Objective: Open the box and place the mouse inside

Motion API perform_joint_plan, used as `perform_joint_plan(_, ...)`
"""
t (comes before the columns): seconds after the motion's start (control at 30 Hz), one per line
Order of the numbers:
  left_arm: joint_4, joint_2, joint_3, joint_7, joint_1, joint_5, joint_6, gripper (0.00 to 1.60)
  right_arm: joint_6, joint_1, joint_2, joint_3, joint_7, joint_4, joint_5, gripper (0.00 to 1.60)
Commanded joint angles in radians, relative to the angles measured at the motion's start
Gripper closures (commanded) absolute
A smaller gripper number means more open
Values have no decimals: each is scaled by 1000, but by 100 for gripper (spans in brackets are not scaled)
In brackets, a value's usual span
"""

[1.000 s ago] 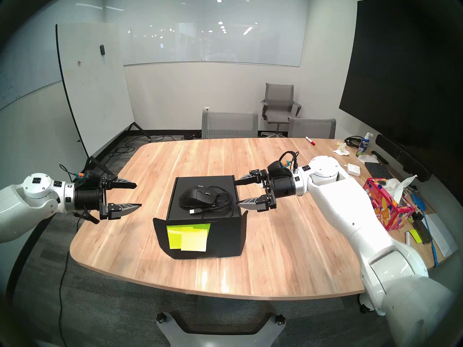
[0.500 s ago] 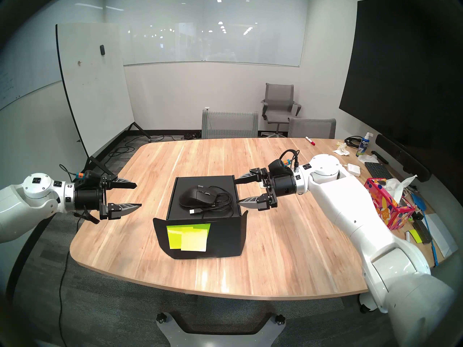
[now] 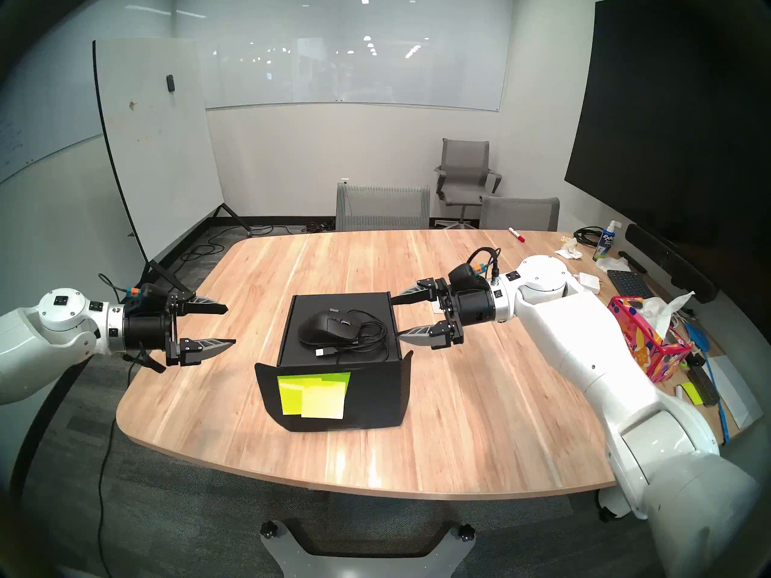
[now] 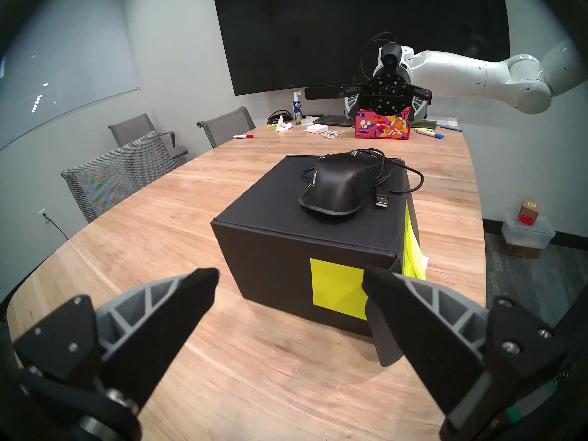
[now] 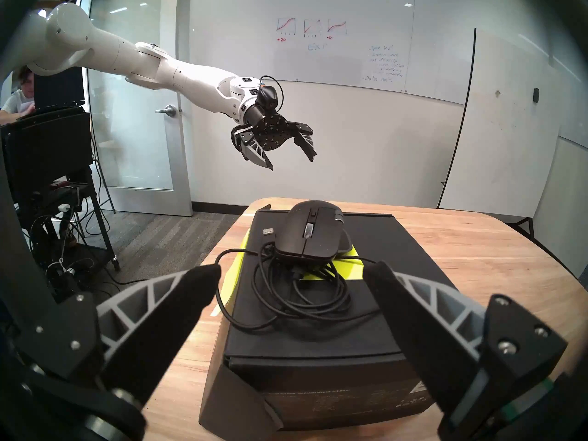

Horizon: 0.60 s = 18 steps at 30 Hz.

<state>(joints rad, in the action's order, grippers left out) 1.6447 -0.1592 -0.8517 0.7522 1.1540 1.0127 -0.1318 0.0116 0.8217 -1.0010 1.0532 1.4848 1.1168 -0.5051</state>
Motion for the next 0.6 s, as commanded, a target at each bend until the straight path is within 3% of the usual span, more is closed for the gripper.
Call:
perform_joint_plan(0.0,0,2,-12,2,-12,6,-7,0,-3,-36,-5,-8,-1,-26,-27,0)
perform_joint_plan(0.57,1,3,-10,1,-14,5,-6,0,-19,-200,-102,-105,-1,-227,3,0)
